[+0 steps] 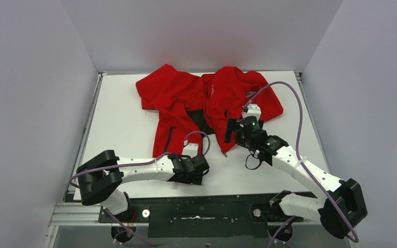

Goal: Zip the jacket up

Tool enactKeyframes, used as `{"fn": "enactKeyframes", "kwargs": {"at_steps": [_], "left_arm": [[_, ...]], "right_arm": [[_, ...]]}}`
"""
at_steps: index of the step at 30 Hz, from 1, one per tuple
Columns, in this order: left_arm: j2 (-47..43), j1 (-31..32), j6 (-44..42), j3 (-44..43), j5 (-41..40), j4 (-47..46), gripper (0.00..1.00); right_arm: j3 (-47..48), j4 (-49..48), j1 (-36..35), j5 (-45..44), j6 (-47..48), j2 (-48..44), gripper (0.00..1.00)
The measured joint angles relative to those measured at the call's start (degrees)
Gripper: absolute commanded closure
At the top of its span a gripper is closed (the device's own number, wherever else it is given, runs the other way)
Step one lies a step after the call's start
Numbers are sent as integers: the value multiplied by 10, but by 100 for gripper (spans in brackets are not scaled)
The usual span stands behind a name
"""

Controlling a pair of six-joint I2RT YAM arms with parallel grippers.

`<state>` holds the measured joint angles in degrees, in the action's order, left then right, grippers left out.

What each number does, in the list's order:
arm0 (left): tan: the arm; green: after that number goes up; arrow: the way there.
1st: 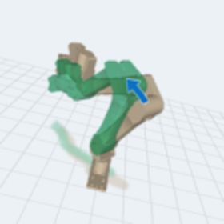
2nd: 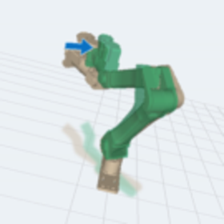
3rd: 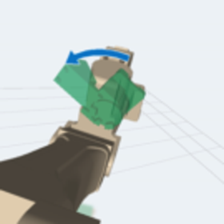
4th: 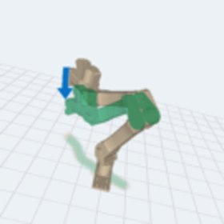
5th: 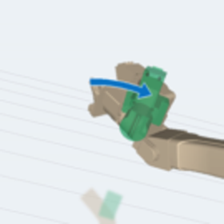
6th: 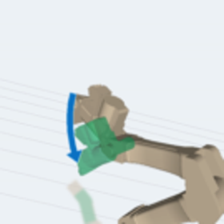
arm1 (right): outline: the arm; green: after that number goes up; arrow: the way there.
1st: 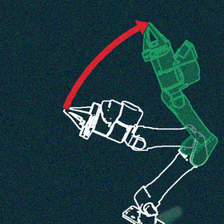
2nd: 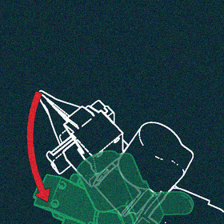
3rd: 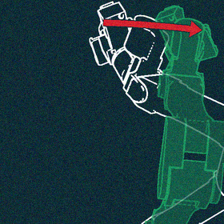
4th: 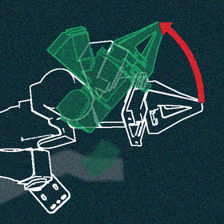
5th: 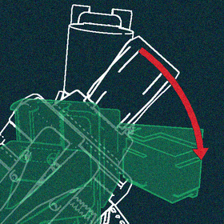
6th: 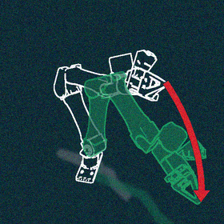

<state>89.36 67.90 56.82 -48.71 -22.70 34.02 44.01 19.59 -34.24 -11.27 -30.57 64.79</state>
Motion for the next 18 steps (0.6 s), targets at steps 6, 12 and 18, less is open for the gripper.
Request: {"fn": "enactKeyframes", "kwargs": {"at_steps": [6,12,18], "left_arm": [[-1,0,0,0,2,-2,19],[-13,3,0,0,7,-10,19],[-16,3,0,0,7,-13,19]], "right_arm": [[-1,0,0,0,-1,0,0],[-11,-2,0,0,-1,0,0],[-12,-2,0,1,-2,0,0]]}}
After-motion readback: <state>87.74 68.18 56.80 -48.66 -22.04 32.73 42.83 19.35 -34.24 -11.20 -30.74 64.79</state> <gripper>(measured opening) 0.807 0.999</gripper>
